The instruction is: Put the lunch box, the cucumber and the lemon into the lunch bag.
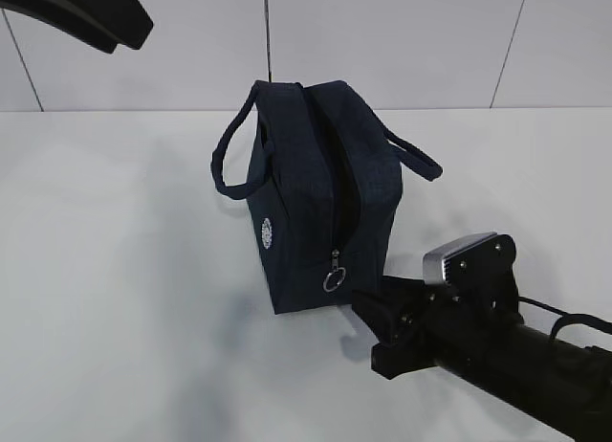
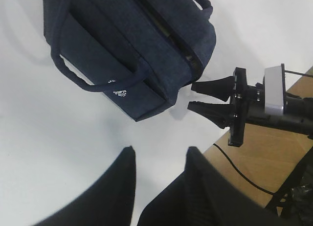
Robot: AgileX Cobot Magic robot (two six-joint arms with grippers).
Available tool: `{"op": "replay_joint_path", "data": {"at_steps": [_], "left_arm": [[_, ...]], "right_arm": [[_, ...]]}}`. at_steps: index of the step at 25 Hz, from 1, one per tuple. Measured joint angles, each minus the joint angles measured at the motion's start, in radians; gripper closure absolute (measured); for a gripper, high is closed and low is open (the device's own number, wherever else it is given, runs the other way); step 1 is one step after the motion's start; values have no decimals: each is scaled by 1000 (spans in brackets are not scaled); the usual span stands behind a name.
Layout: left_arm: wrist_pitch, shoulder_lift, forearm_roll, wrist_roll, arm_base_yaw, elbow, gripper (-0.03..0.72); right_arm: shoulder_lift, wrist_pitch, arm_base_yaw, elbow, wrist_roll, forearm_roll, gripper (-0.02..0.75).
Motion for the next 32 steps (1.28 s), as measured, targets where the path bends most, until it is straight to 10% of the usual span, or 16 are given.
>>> {"op": "replay_joint_path", "data": {"at_steps": [32], "left_arm": [[0,0,2,0,0,0,446]], "right_arm": [[16,226,0,-206,10,-178,401]]}}
